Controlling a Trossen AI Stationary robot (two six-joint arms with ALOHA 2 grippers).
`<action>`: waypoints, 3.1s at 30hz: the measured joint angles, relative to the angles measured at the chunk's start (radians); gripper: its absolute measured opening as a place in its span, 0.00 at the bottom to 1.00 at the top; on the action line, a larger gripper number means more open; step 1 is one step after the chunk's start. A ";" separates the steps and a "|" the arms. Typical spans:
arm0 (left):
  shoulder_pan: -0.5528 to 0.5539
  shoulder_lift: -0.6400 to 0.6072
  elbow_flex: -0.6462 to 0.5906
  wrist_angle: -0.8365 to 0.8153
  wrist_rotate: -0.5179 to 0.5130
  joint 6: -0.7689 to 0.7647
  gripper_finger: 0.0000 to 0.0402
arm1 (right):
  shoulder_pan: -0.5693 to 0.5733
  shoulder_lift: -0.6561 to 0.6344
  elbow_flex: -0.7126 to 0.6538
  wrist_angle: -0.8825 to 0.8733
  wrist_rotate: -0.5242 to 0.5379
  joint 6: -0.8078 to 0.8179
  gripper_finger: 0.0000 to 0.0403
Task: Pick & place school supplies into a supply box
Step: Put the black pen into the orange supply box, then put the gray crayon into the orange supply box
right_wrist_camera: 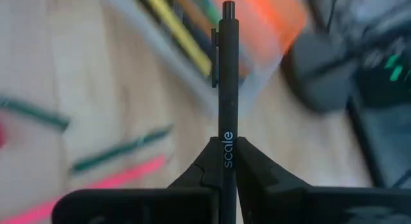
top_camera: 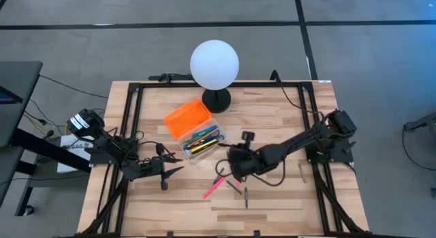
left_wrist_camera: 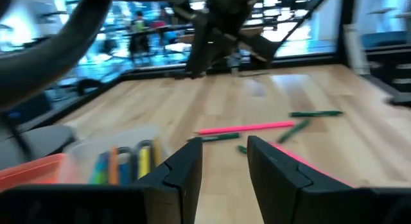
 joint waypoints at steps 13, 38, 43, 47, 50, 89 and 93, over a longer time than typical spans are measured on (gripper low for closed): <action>-0.001 0.000 0.000 -0.008 -0.053 -0.001 0.30 | -0.175 0.005 0.001 0.384 -0.172 -0.542 0.02; -0.001 0.000 -0.001 -0.026 -0.052 0.010 0.30 | -0.230 0.385 0.218 0.489 -0.242 -0.907 0.06; -0.001 0.000 -0.001 -0.027 -0.052 0.010 0.30 | -0.229 0.382 0.221 0.491 -0.194 -0.914 0.08; -0.001 0.000 -0.001 -0.027 -0.052 0.010 0.30 | -0.230 0.377 0.221 0.488 -0.163 -0.940 0.09; -0.001 0.000 -0.001 -0.027 -0.052 0.010 0.30 | -0.230 0.377 0.221 0.486 -0.169 -0.959 0.09; -0.001 0.000 -0.001 -0.023 0.025 -0.021 0.30 | -0.123 -0.067 -0.116 0.417 -0.261 -0.487 0.28; -0.001 0.000 -0.001 -0.022 0.043 -0.021 0.30 | -0.065 -0.203 -0.281 0.518 -0.217 -0.413 0.27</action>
